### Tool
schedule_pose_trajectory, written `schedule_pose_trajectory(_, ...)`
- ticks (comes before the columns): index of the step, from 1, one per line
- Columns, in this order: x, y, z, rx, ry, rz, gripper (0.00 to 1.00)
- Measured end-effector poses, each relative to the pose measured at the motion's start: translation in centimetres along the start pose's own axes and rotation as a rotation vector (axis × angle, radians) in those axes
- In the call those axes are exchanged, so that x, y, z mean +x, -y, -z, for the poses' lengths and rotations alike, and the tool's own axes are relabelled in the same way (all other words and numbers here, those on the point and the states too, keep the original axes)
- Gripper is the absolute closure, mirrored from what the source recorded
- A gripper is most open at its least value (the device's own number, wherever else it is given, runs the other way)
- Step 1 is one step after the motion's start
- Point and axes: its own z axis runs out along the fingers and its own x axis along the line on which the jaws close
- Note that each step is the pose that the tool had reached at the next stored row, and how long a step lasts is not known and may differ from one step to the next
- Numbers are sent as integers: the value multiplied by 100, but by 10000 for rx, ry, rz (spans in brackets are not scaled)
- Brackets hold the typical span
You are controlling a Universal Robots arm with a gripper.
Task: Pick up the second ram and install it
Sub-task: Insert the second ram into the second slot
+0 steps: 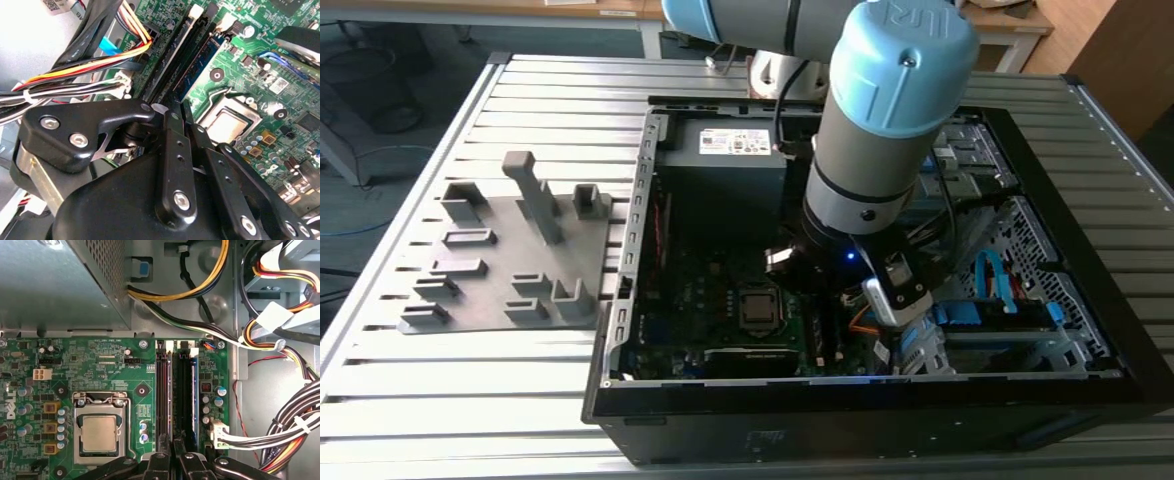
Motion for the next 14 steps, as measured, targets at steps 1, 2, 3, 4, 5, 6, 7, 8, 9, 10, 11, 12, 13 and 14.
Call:
schedule_pose_trajectory(1,0,0,-6,0,0,0,86)
schedule_pose_trajectory(2,0,1,-10,1,0,0,86)
schedule_pose_trajectory(3,0,1,-11,2,-1,0,86)
schedule_pose_trajectory(4,0,1,-11,2,-1,0,86)
schedule_pose_trajectory(5,0,1,-12,2,-1,0,86)
schedule_pose_trajectory(6,0,1,-12,2,0,0,86)
schedule_pose_trajectory(7,0,1,-12,1,0,0,86)
schedule_pose_trajectory(8,0,0,-13,-3,0,-1,86)
schedule_pose_trajectory(9,0,0,-14,-3,0,0,85)
schedule_pose_trajectory(10,0,0,-14,-3,1,0,85)
schedule_pose_trajectory(11,0,0,-14,-2,1,-1,79)
schedule_pose_trajectory(12,0,0,-13,-1,0,0,79)
schedule_pose_trajectory(13,0,0,-1,2,0,-1,79)
schedule_pose_trajectory(14,0,-1,27,3,0,0,79)
